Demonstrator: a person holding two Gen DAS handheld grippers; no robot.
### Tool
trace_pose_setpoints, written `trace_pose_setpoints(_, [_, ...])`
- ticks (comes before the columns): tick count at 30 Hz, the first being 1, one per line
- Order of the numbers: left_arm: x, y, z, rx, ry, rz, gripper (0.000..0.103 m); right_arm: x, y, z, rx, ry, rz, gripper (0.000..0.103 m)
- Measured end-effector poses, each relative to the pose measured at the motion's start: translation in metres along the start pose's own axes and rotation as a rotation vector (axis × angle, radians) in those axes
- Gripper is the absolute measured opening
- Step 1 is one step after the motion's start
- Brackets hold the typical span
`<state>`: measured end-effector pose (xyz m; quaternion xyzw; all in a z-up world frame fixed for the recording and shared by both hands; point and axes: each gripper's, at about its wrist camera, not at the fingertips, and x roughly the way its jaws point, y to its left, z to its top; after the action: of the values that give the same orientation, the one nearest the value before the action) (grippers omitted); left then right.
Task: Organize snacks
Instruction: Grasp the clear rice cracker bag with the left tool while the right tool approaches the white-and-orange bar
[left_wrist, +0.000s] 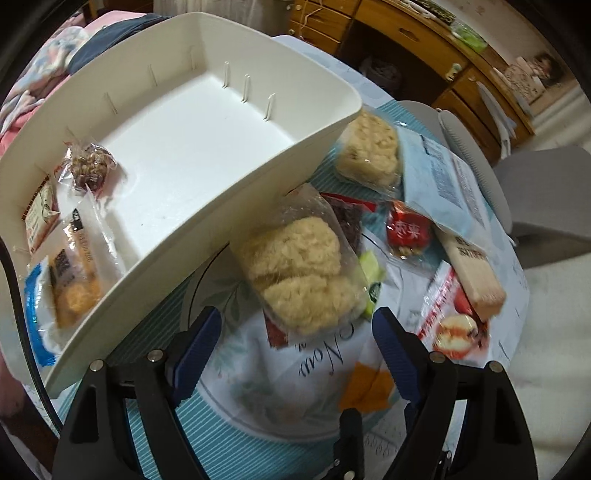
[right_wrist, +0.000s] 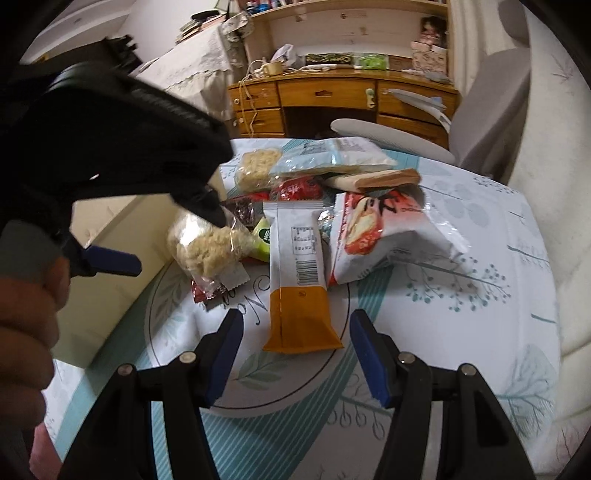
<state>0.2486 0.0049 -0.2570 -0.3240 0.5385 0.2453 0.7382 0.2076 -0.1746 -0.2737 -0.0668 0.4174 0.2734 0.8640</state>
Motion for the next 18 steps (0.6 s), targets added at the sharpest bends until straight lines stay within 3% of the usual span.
trace_pose_setpoints(13, [0.033,-0.006,0.014,-0.023,-0.015,0.005,0.083,0.034,-0.003,0.005,-0.046,0.037,0.042,0.059])
trace_pose_setpoints(18, [0.043,-0.007,0.019,-0.031,-0.003,-0.011,0.083,0.042,-0.004,0.007,-0.053,0.045,0.046,0.047])
